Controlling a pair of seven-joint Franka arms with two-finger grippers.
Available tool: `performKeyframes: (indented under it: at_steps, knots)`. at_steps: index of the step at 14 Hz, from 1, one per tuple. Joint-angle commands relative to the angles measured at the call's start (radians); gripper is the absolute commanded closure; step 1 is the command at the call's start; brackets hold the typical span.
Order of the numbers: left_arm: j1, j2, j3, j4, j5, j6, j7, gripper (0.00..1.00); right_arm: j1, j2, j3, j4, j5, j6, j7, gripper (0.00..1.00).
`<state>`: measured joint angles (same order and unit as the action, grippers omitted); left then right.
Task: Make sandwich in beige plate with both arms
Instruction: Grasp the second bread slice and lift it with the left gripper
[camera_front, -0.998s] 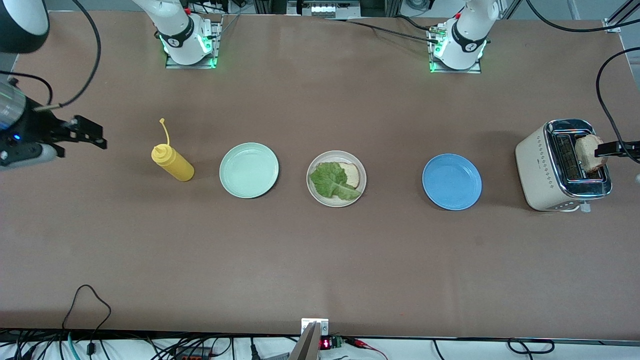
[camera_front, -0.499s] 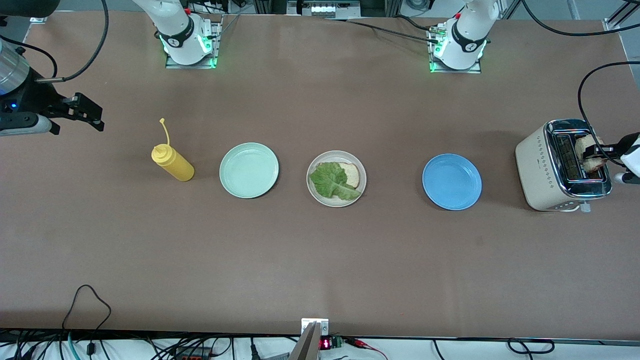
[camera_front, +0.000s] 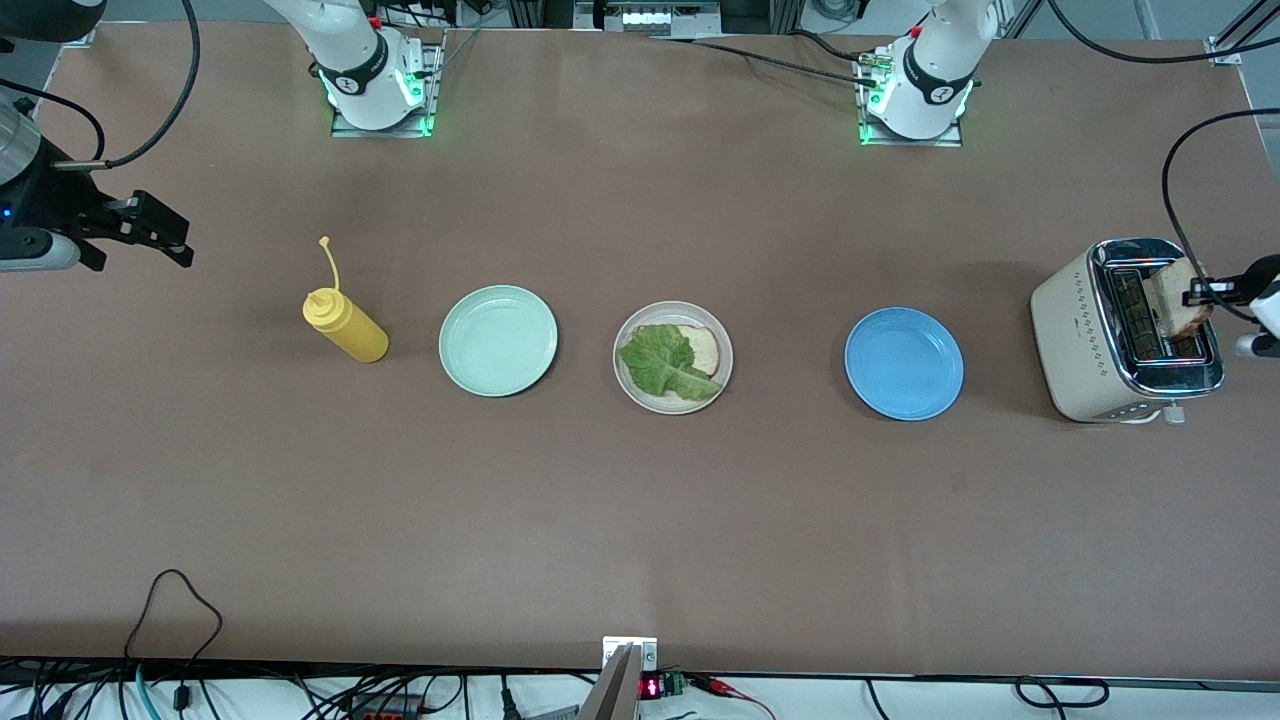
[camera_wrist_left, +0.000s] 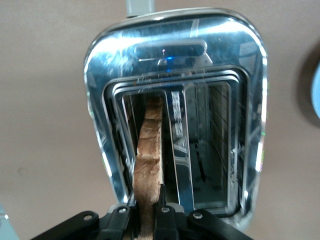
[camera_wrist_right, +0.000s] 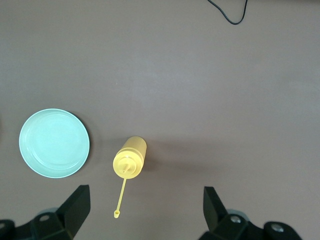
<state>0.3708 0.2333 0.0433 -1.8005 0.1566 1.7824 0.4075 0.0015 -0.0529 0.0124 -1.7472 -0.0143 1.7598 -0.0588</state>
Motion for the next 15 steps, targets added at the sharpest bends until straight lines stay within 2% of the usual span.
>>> performKeyframes:
  at_steps: [1,3,5,7,9,10,13,15]
  knots:
    - [0.002,-0.042,-0.022,0.131,0.015,-0.208,0.004,0.99,0.029,-0.002,-0.019,0.008,-0.001,0.001,0.017,0.0]
    - [-0.007,-0.04,-0.066,0.254,0.017,-0.392,0.002,0.99,0.04,-0.004,-0.022,0.008,0.0,0.001,0.019,0.0]
    - [-0.01,-0.032,-0.153,0.312,0.017,-0.553,0.002,0.99,0.055,-0.005,-0.037,0.006,0.0,0.001,0.02,0.0]
    - [-0.018,-0.026,-0.247,0.317,0.012,-0.598,-0.021,0.99,0.054,-0.004,-0.057,0.005,0.023,0.001,0.043,0.0]
    - [-0.053,-0.002,-0.308,0.317,-0.032,-0.603,-0.08,0.99,0.058,-0.007,-0.058,0.005,0.051,0.0,0.043,0.0]
    - [-0.065,0.001,-0.315,0.317,-0.107,-0.601,-0.122,0.99,0.06,-0.005,-0.057,0.005,0.053,0.001,0.043,0.0]
    - [-0.096,0.093,-0.315,0.317,-0.381,-0.581,-0.231,0.99,0.061,-0.007,-0.052,0.003,0.053,0.001,0.039,0.0]
    - [-0.101,0.167,-0.316,0.306,-0.599,-0.499,-0.23,1.0,0.061,-0.008,-0.051,0.003,0.05,0.004,0.039,0.0]
